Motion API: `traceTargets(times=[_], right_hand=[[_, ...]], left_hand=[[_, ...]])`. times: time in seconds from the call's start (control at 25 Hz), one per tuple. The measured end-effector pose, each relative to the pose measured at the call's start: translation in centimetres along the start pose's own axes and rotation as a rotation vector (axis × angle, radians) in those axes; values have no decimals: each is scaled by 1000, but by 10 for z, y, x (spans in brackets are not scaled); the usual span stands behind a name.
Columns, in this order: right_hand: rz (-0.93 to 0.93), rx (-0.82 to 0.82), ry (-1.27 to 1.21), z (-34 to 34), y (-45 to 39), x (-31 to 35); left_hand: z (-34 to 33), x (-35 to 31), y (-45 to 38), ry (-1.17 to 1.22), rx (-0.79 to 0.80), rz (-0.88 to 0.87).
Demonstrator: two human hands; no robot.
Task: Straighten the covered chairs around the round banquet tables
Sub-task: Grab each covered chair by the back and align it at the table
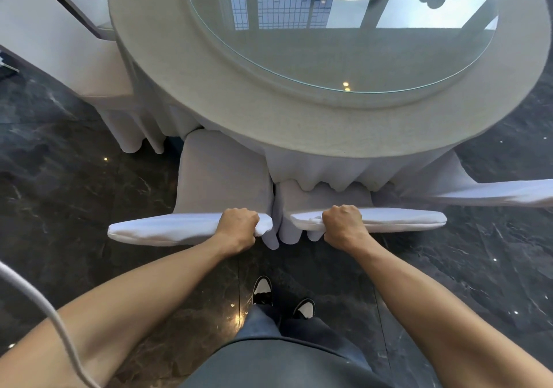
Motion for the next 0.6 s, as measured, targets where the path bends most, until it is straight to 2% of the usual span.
traceTargets(times=[0.2,0.36,0.6], right_hand=[[31,-44,30,8,-11,24],[26,-22,21,6,-1,7],[7,-88,-26,-4,6,-1]], left_hand=[[-3,-2,2,24,-21,-8],[-5,4,4,54,-34,29],[-6,4,8,31,-21,24]])
Point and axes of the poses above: each hand's wrist, its own y-axis away from the middle knuckle, its own z-axis out of the back of the hand, x = y × z, the point moved 8 cm from there along -y, towards the middle knuckle, and after that the axes turned 15 degrees about z, right-handed, at the moved point
